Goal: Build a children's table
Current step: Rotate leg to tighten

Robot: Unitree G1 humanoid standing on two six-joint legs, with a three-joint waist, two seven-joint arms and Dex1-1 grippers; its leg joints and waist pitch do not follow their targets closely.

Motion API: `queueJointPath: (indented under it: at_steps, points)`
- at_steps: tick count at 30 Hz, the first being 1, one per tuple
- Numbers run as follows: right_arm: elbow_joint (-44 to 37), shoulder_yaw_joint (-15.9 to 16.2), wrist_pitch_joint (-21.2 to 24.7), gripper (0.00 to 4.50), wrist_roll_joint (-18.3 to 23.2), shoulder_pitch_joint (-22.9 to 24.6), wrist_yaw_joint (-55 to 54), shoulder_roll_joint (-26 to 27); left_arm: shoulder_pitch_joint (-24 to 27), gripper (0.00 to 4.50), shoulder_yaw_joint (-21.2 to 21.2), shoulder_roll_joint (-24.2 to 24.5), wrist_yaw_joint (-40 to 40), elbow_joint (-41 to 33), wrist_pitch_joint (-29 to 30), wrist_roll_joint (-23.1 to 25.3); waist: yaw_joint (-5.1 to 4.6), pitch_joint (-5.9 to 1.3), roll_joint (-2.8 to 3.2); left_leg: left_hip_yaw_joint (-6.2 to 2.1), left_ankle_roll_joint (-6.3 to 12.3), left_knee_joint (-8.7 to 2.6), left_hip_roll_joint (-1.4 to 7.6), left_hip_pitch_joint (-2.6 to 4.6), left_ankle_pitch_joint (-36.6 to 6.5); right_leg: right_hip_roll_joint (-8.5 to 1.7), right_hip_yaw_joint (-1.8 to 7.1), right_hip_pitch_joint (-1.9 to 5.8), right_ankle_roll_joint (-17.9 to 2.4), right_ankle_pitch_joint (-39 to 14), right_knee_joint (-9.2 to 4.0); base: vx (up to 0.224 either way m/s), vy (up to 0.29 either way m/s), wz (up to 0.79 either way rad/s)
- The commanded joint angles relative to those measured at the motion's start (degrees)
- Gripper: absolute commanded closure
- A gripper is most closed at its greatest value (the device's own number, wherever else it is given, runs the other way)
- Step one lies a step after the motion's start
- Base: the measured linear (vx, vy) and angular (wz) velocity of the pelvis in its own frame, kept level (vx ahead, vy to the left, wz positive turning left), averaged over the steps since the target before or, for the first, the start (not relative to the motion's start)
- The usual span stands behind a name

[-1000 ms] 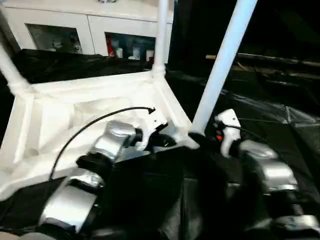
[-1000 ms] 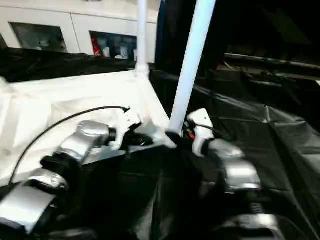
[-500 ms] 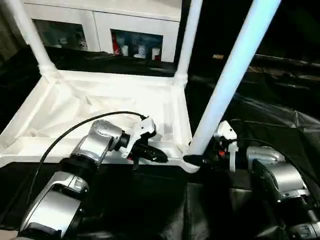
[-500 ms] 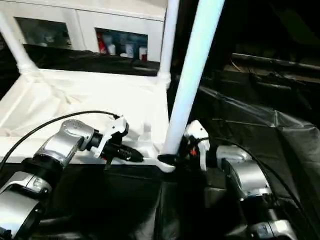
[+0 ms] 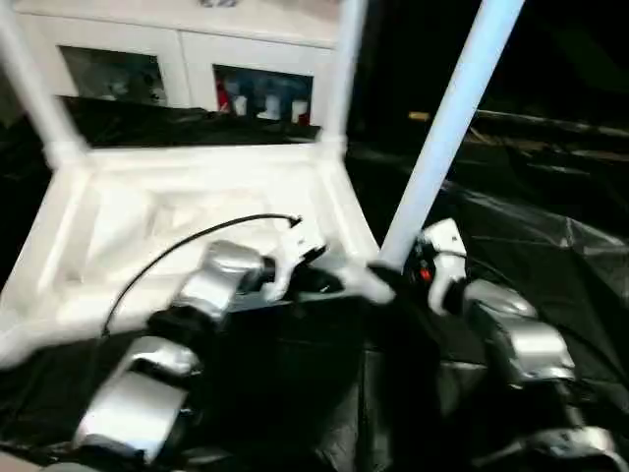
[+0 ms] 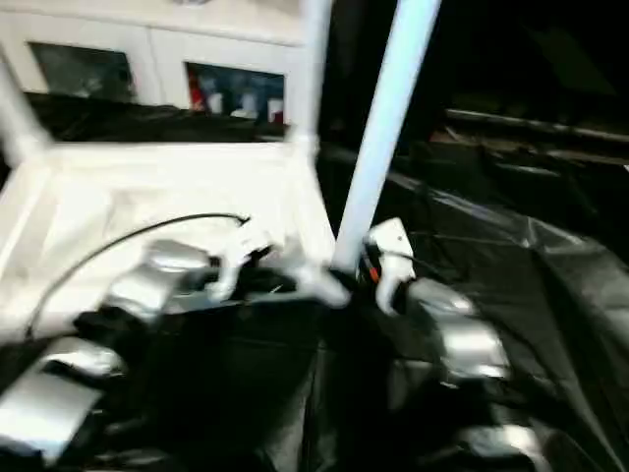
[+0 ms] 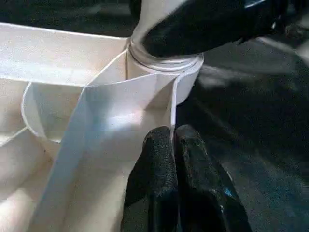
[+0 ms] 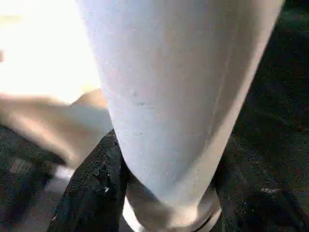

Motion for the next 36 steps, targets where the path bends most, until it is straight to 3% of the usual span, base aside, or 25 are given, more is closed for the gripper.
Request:
queueJointPath:
  at_steps: [1,2,4,8,11,17,25,28,33,36]
  points:
    - [6.9,1.2,2.2,2.40,-0.3,0.6,-5.8,4.8,-1.2,4.50,1.1,-4.5,5.5,0.6,0.2,-1.2,-0.36,-2.13,0.16,-1.82,-1.88,-4.52,2.26,1.16,-21.9,-3.08,1.59,0.88,-8.5,-26.4,-5.17,0.000,0.000,0.00]
    - [8.5,0.1,0.8,2.41,-0.5,-1.1,-9.6,7.2,-1.3,4.50,0.3,-6.4,6.1,0.6,0.3,-0.8,-0.42,-2.15,0.65,-1.99,-2.14,-4.63,2.20,1.22,-22.3,-3.00,1.47,0.84,-7.9,-26.9,-5.33,0.000,0.000,0.00]
    - [8.9,0.1,0.3,2.41,-0.6,-1.6,-10.4,7.9,-1.3,4.50,0.0,-7.0,6.1,0.4,0.3,-0.7,-0.57,-2.14,0.49,-2.00,-2.24,-4.67,2.18,1.34,-23.5,-2.85,1.37,0.68,-7.4,-27.0,-5.59,0.000,0.000,0.00]
    - [9.0,3.3,-3.0,2.41,-3.9,-2.1,-8.9,7.7,-1.4,4.50,-0.2,-7.4,5.6,0.3,-0.1,-0.9,-0.68,-2.13,0.47,-1.93,-1.62,-4.75,2.13,1.14,-24.1,-2.72,1.44,0.71,-6.9,-26.2,-5.65,0.000,0.000,0.00]
    - [9.2,3.2,-4.4,1.76,-3.0,-2.3,-6.3,7.6,-1.7,4.50,0.0,-6.4,5.0,0.8,-0.9,-0.6,-0.60,-2.08,0.29,-1.86,-0.97,-4.72,2.17,1.06,-23.6,-2.84,1.52,0.69,-7.0,-26.3,-5.63,0.000,0.000,0.00]
    - [6.3,4.8,-5.7,1.54,-2.5,-1.6,1.9,4.0,-1.2,4.50,0.1,-3.3,0.2,-0.2,-2.5,-1.2,-0.37,-2.19,0.28,-1.76,-0.11,-4.79,2.29,0.75,-21.9,-2.86,1.63,1.02,-7.7,-23.6,-5.37,0.000,0.000,0.00]
    - [-0.2,6.9,-4.8,1.54,1.1,1.6,19.9,-4.9,0.4,4.50,-0.9,1.7,-10.7,-3.4,-4.0,-2.8,0.14,-2.41,0.27,-1.27,2.42,-4.45,2.49,0.44,-16.7,-2.91,1.74,1.56,-11.3,-15.6,-4.42,0.000,0.000,0.00]
    - [-2.7,7.6,-4.1,1.54,2.8,3.3,27.6,-9.1,1.9,4.50,-1.3,4.6,-18.7,-6.3,-3.4,-4.7,0.29,-2.55,0.11,-1.18,3.46,-4.19,2.60,0.25,-13.7,-2.91,1.71,2.01,-13.0,-11.6,-3.71,0.000,0.000,0.00]
    - [-4.9,8.5,-3.2,1.54,4.3,4.4,33.0,-11.5,2.9,4.50,-1.9,7.1,-24.2,-8.4,-1.4,-5.9,0.55,-2.85,0.23,-0.97,5.43,-3.76,2.71,0.51,-9.0,-2.82,1.63,2.18,-16.2,-3.7,-2.63,0.000,0.000,0.00]
    - [-5.2,8.8,-3.0,1.54,4.4,4.6,34.1,-11.7,3.3,4.50,-2.0,8.0,-25.8,-8.8,-0.8,-6.1,0.78,-2.70,0.41,-0.76,5.39,-3.74,2.75,0.57,-9.1,-2.79,1.57,2.19,-16.8,-3.4,-2.61,0.000,0.000,0.00]
